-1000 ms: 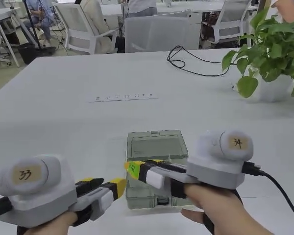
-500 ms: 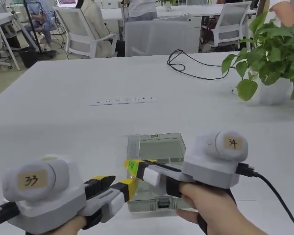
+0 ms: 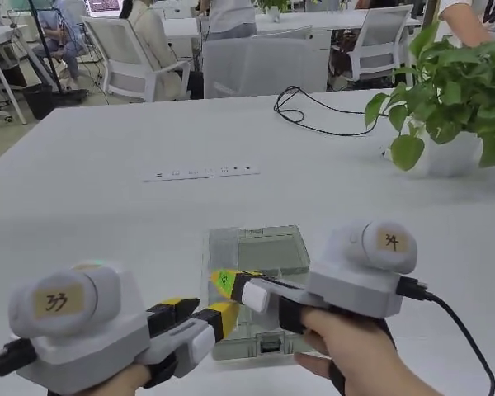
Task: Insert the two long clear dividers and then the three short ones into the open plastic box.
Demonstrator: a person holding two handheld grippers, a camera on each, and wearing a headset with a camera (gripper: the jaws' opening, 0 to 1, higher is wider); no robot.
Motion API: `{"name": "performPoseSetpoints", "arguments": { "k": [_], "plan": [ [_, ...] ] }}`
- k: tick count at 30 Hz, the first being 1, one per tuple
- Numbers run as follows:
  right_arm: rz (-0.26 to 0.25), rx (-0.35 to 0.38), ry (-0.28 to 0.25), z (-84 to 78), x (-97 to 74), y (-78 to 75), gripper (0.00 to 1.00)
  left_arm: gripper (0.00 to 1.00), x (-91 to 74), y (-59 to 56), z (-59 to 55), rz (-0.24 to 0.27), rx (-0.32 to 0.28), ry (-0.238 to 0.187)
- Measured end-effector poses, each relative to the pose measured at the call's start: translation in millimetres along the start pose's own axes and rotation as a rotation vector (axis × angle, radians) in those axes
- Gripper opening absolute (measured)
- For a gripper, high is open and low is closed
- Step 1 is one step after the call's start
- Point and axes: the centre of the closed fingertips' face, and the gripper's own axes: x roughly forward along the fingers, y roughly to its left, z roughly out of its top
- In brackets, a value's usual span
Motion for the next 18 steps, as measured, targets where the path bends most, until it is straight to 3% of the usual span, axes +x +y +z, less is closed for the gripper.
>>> {"name": "performPoseSetpoints", "arguments": {
  "k": [6, 9, 13, 17, 18],
  "plan": [
    [-0.007, 0.005, 0.003, 1.7, -0.7, -1.3, 0.06, 0.31, 2.0, -1.8, 1.2, -0.007, -0.004, -0.002],
    [-0.020, -0.007, 0.000, 6.3, -0.9, -1.9, 0.06, 0.34, 3.1, -4.5, -0.4, -0.011, 0.061, 0.020],
    [-0.038, -0.006, 0.004, 14.1, -3.0, -6.3, 0.07, 0.41, 2.5, -6.9, 0.4, -0.024, 0.120, 0.017],
    [-0.090, 0.032, 0.037, 16.3, -5.9, -19.0, 0.07, 0.51, 1.1, -4.1, 1.2, -0.015, 0.260, 0.018],
    [-0.117, 0.067, 0.071, 13.3, -7.7, -23.3, 0.07, 0.54, 0.2, -3.7, -0.9, -0.014, 0.273, 0.029]
  ]
}}
